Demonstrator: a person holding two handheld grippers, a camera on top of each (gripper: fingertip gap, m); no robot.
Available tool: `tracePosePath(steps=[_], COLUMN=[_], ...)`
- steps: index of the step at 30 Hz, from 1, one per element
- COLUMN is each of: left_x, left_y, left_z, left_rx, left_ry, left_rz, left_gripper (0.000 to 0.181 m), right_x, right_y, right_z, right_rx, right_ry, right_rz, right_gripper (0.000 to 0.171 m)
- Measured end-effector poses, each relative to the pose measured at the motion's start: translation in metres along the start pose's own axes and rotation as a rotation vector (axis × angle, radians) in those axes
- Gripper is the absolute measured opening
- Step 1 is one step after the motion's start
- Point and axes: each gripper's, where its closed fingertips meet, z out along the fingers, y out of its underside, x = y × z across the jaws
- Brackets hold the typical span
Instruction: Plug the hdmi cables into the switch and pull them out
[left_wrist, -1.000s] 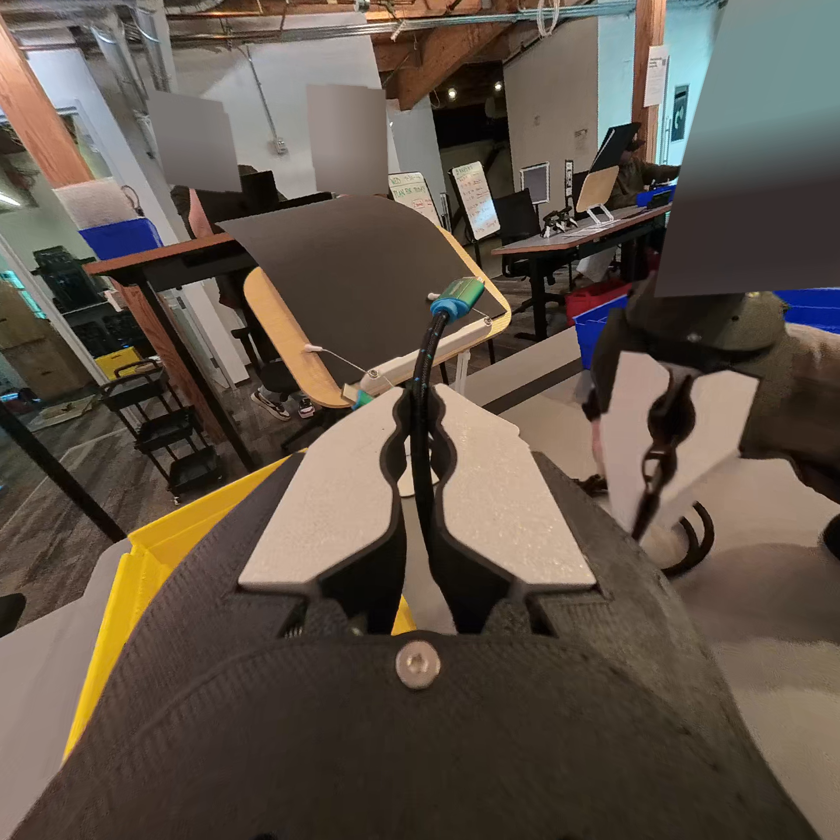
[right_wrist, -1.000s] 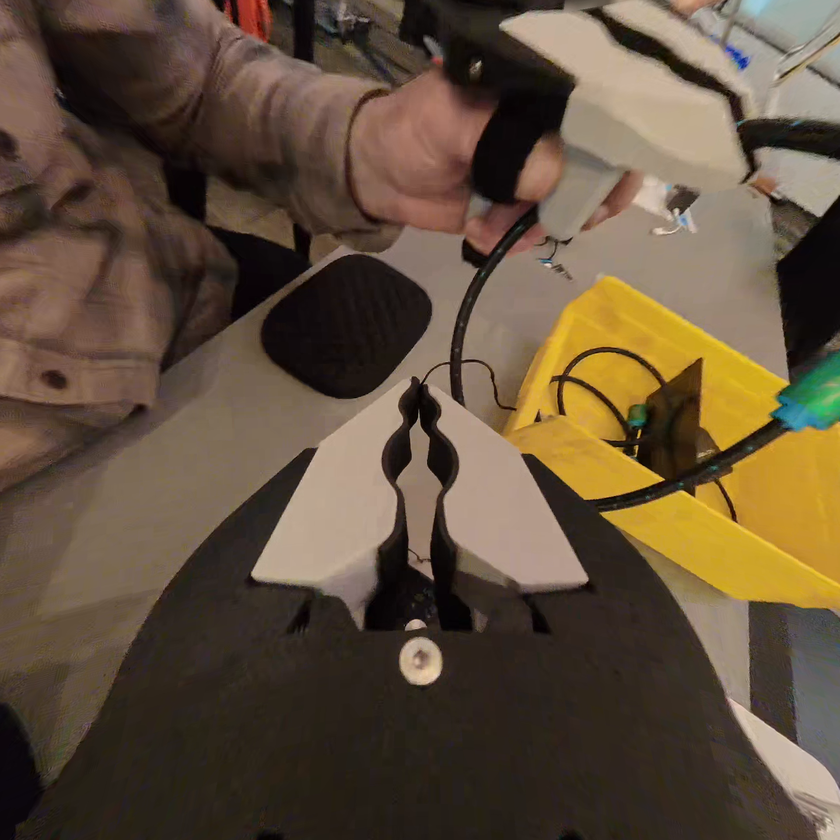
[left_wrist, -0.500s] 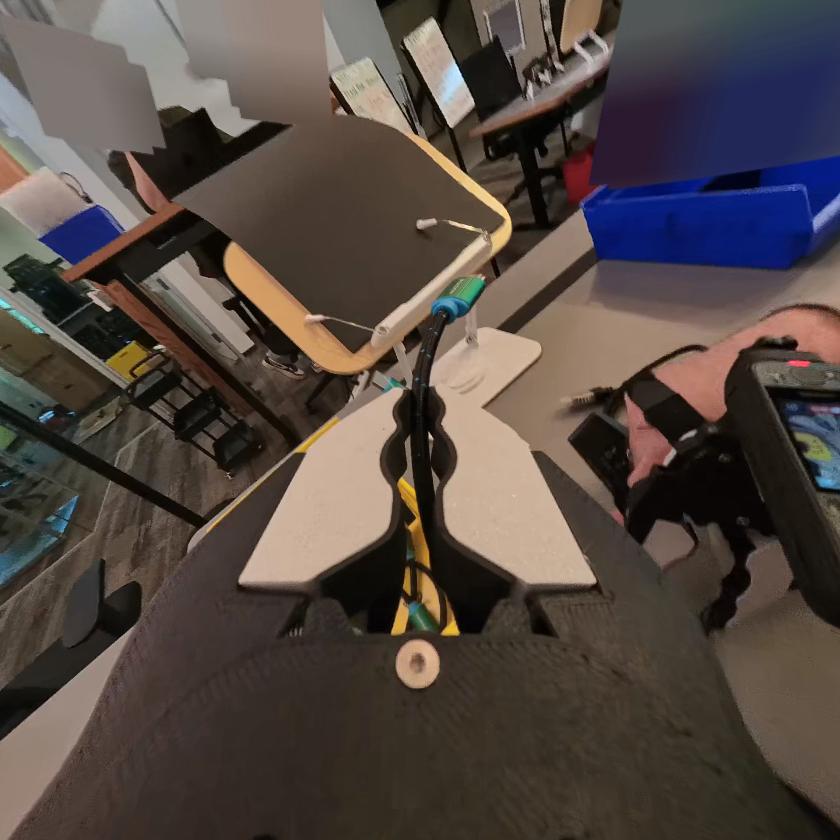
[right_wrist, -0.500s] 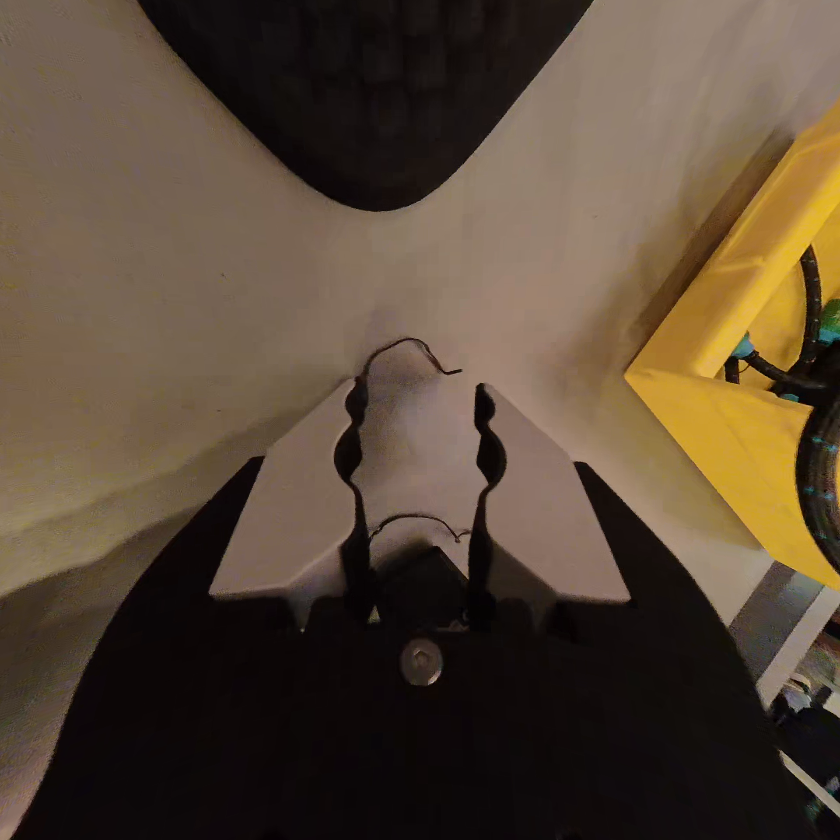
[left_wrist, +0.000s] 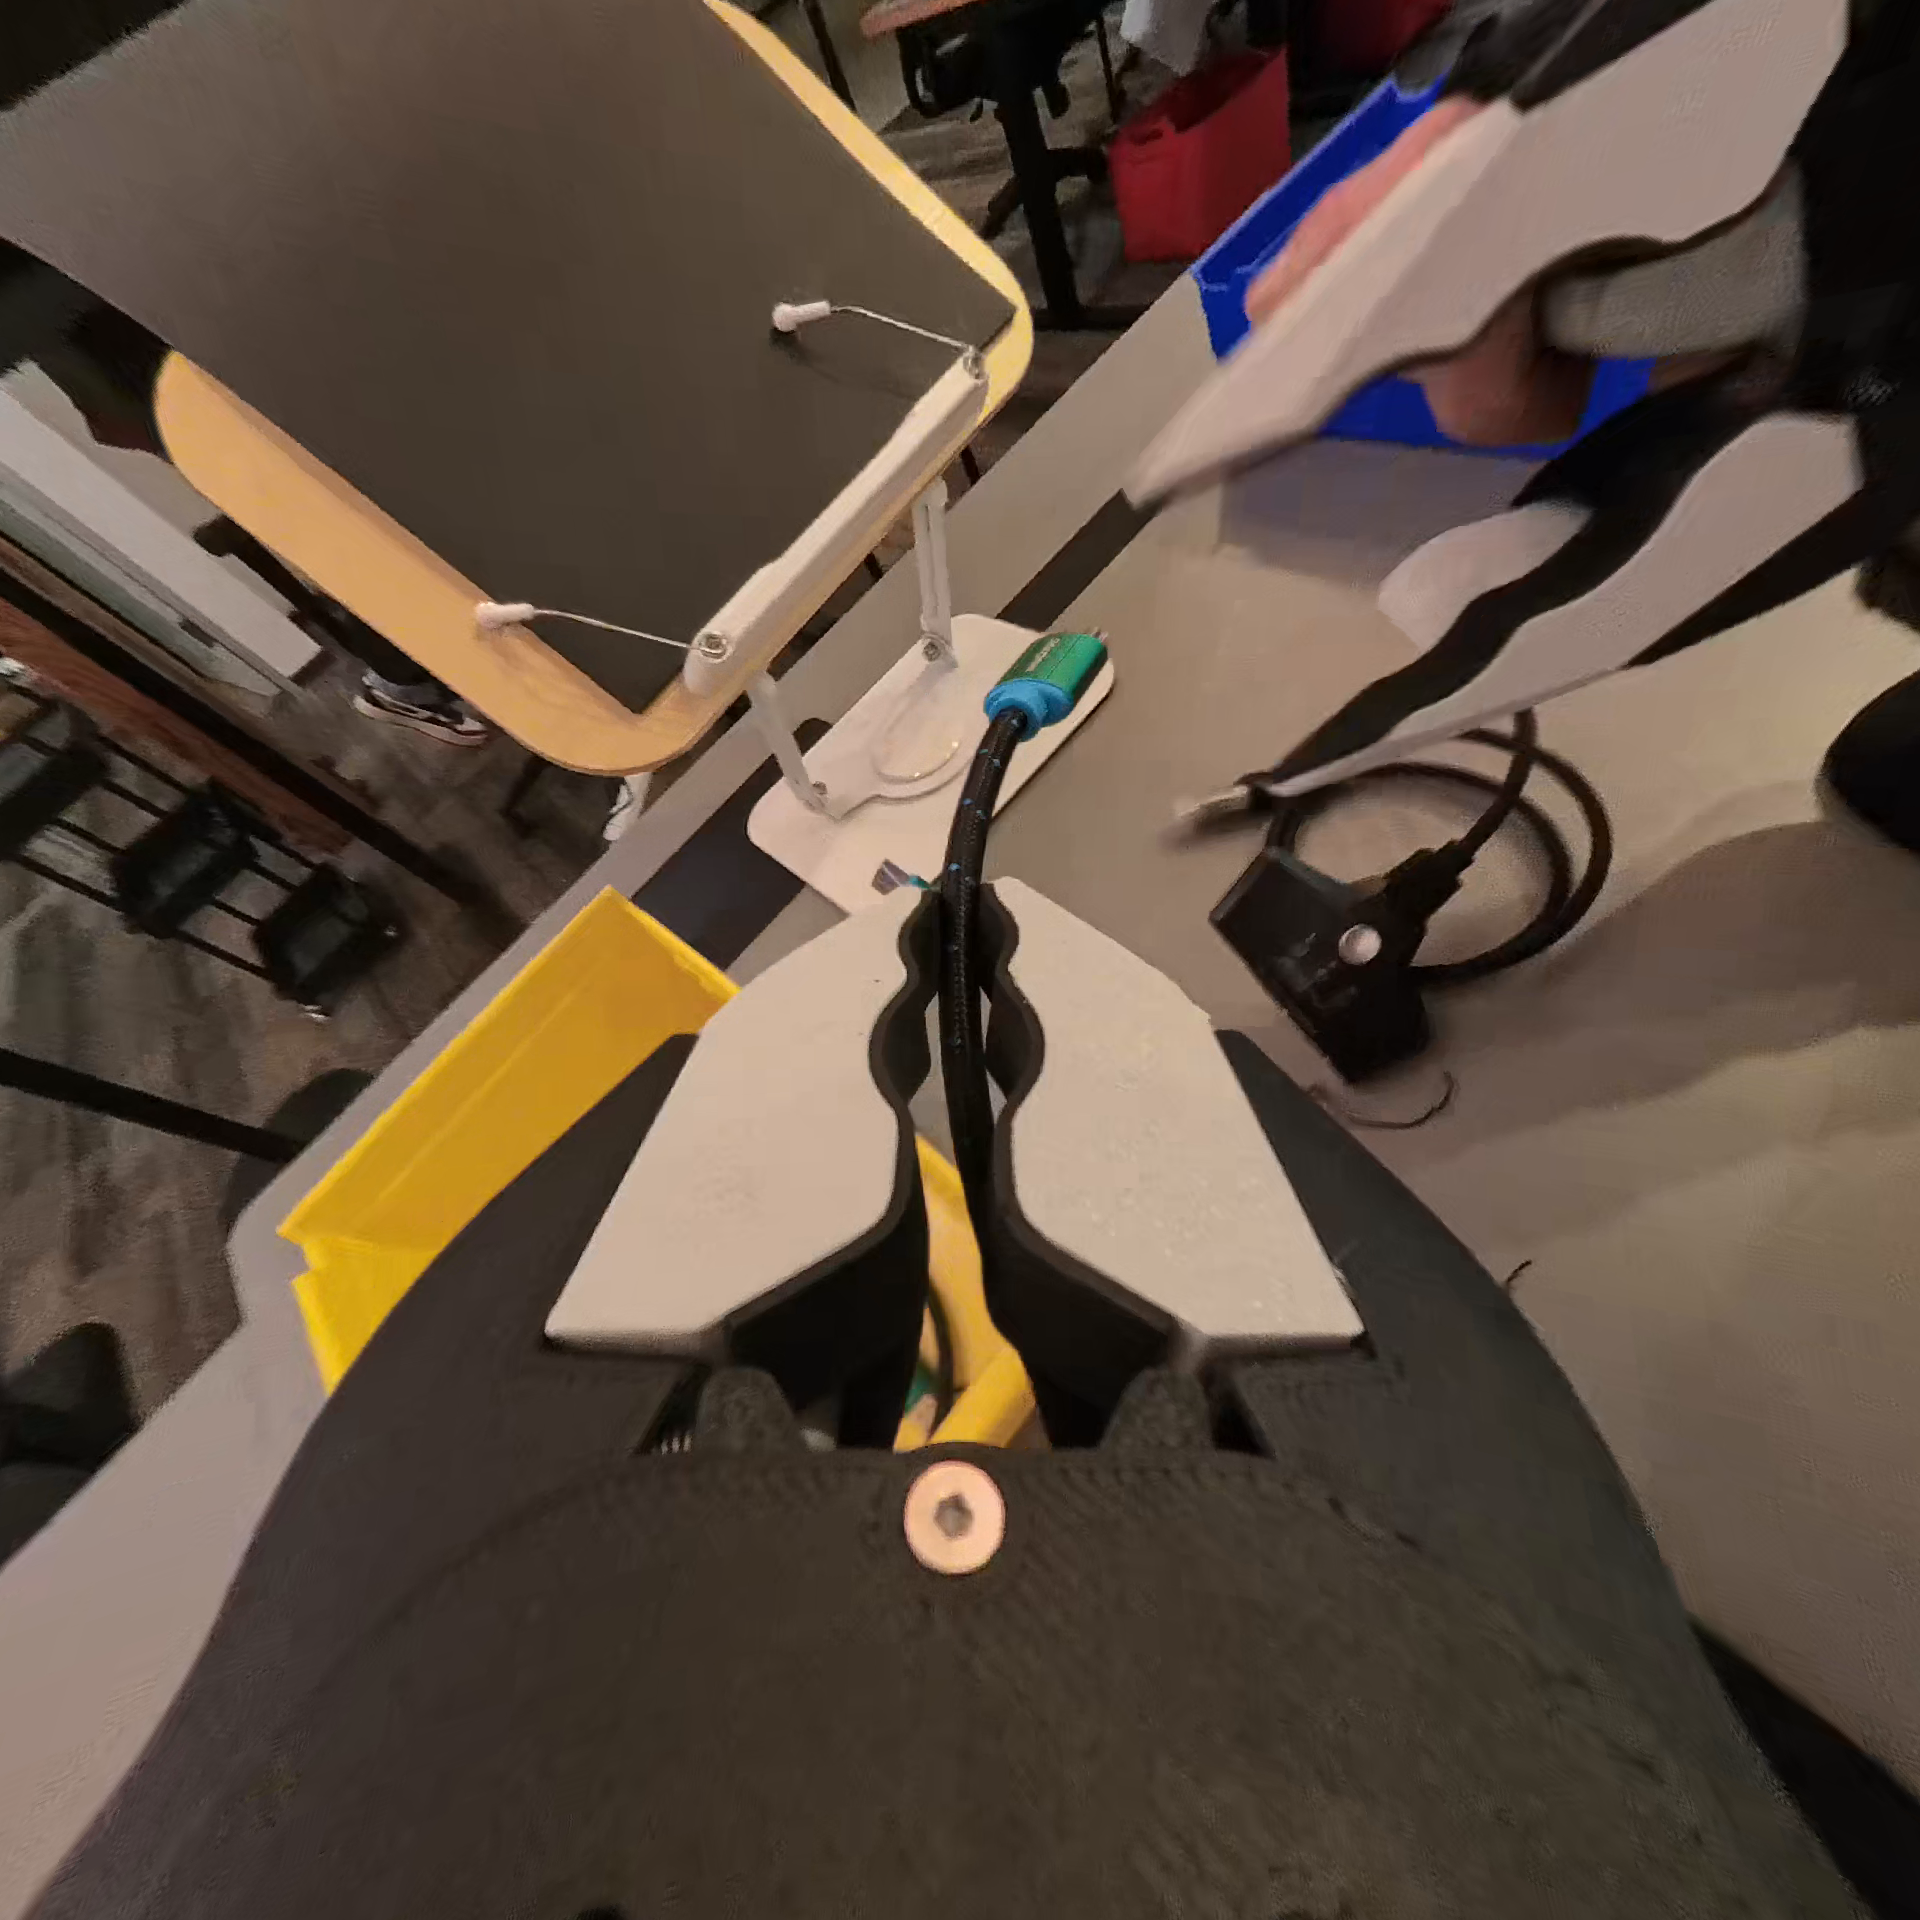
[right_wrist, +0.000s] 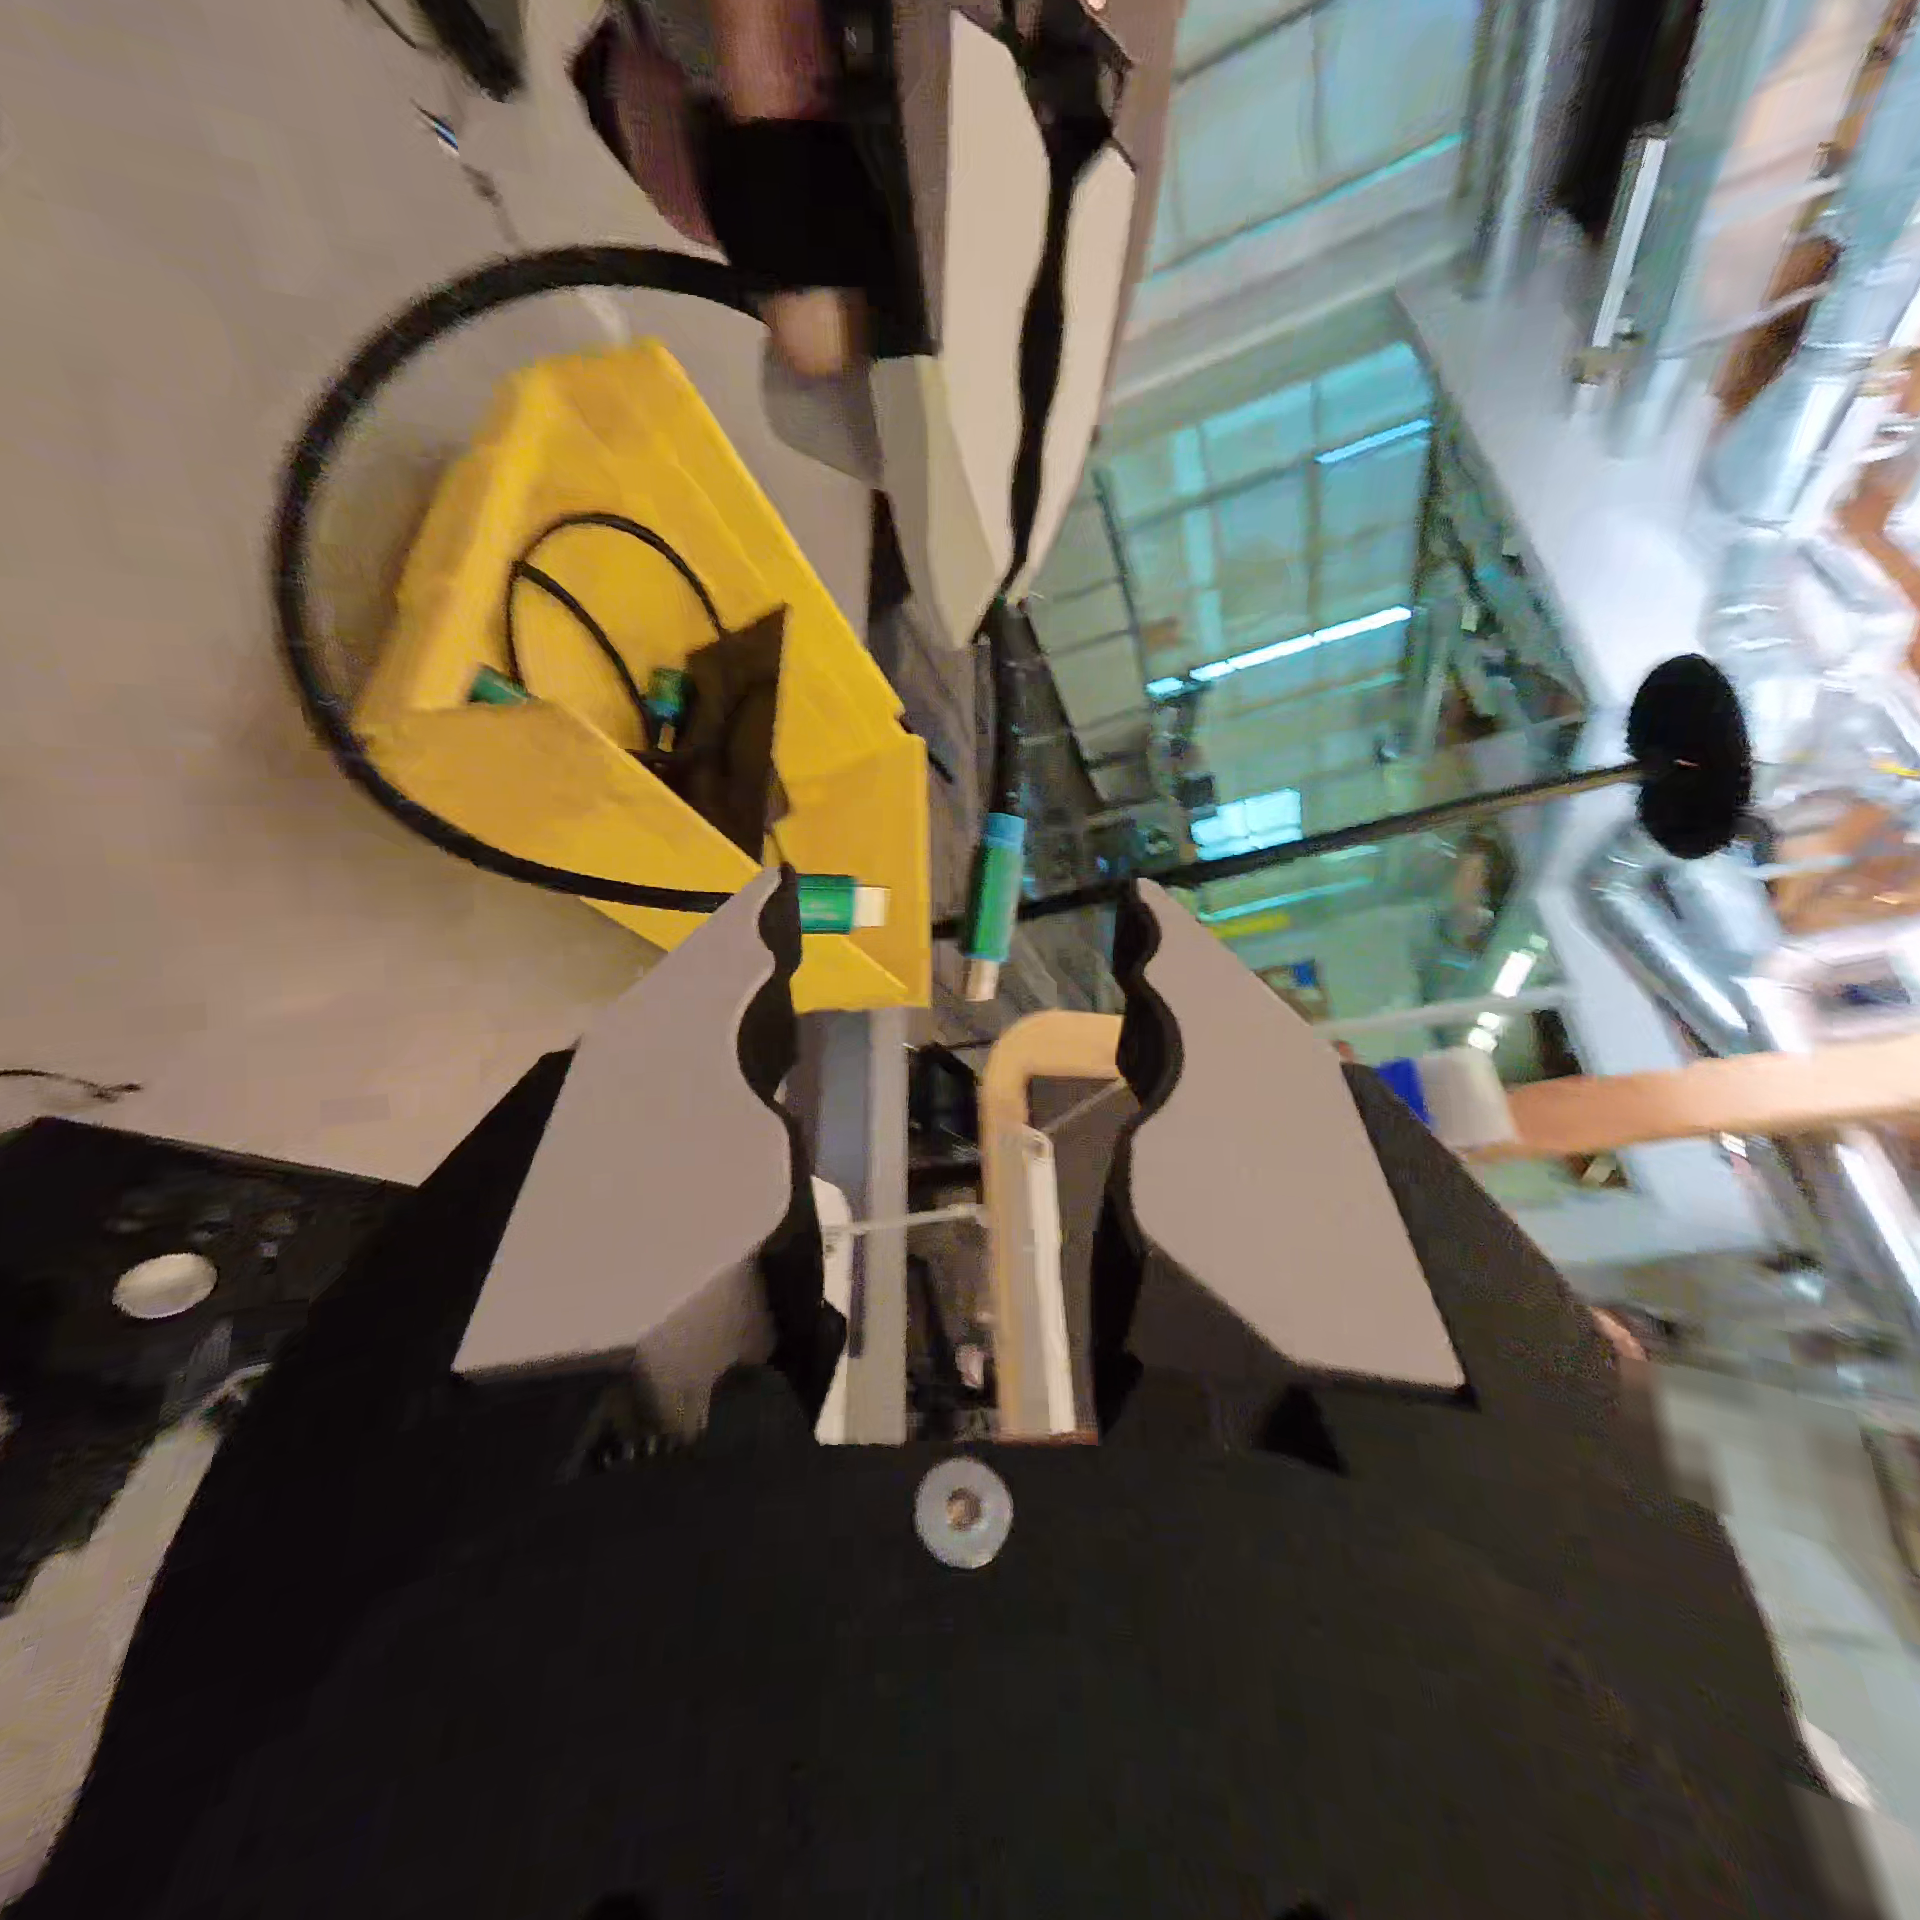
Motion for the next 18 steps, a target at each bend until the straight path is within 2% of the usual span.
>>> tracePosePath(steps=[2, 4, 5, 6, 7, 12, 14, 15, 18], left_x=[0.006, 0.015, 0.019, 0.024, 0.027, 0.026, 0.017, 0.016, 0.032], left_y=[-0.003, -0.006, -0.007, -0.008, -0.008, -0.017, -0.029, -0.037, -0.069], left_z=[0.006, 0.011, 0.013, 0.015, 0.018, 0.024, 0.022, 0.017, -0.005], left_rx=[0.015, 0.017, 0.024, 0.027, 0.02, 0.06, 0.08, 0.094, 0.197], left_ry=[0.038, 0.076, 0.084, 0.098, 0.102, 0.108, 0.005, -0.028, -0.062], left_rz=[-0.055, -0.087, -0.088, -0.092, -0.096, -0.132, -0.074, -0.049, 0.001], left_gripper=[0.006, 0.006, 0.006, 0.006, 0.006, 0.007, 0.039, 0.047, 0.049], right_x=[0.004, 0.005, 0.009, 0.01, 0.012, 0.016, 0.024, 0.028, 0.05], right_y=[0.011, 0.026, 0.032, 0.035, 0.037, 0.042, 0.053, 0.061, 0.084], right_z=[0.009, 0.018, 0.021, 0.023, 0.023, 0.014, 0.01, 0.006, -0.007], right_rx=[-0.081, -0.167, -0.201, -0.219, -0.22, -0.185, -0.205, -0.221, -0.282], right_ry=[0.06, 0.125, 0.171, 0.198, 0.224, 0.149, 0.149, 0.151, 0.232], right_rz=[-0.048, -0.097, -0.115, -0.131, -0.142, 0.016, 0.111, 0.152, 0.208], right_gripper=[0.058, 0.048, 0.034, 0.013, 0.008, 0.007, 0.007, 0.007, 0.006])
